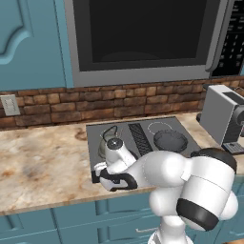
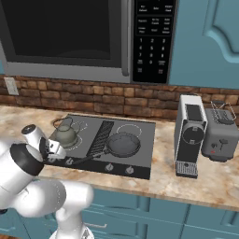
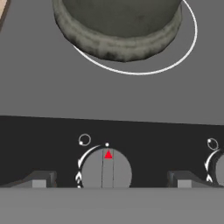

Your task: Pick the kettle from the counter and place it on a stove burner. Then turn the burner on.

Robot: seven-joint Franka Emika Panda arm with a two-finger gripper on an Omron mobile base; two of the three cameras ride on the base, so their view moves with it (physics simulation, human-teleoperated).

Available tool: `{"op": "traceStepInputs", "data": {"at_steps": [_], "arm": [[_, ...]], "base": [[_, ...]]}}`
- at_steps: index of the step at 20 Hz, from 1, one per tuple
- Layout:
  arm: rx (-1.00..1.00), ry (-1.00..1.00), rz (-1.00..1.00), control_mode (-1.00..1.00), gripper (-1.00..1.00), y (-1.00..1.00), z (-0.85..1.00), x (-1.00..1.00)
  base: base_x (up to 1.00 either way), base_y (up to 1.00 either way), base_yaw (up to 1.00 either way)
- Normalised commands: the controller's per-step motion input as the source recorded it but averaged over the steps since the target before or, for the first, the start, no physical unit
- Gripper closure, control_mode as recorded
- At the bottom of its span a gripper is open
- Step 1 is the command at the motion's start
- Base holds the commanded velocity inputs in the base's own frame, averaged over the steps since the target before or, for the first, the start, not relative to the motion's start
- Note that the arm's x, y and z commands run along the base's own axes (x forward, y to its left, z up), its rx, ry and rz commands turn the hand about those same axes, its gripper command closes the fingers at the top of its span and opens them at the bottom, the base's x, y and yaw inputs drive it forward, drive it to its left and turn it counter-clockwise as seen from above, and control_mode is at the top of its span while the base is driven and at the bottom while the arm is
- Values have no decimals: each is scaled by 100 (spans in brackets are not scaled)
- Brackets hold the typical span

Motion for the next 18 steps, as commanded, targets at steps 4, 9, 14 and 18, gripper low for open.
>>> {"op": "traceStepInputs", "data": {"at_steps": [4, 9, 14, 18], "arm": [[2, 0, 0, -100, -100, 7, -5, 16], [0, 0, 0, -100, -100, 0, 0, 5], [0, 0, 0, -100, -100, 0, 0, 0], [0, 0, 0, -100, -100, 0, -4, 0]], "base": [[0, 0, 0], [0, 0, 0], [0, 0, 0], [0, 0, 0]]}}
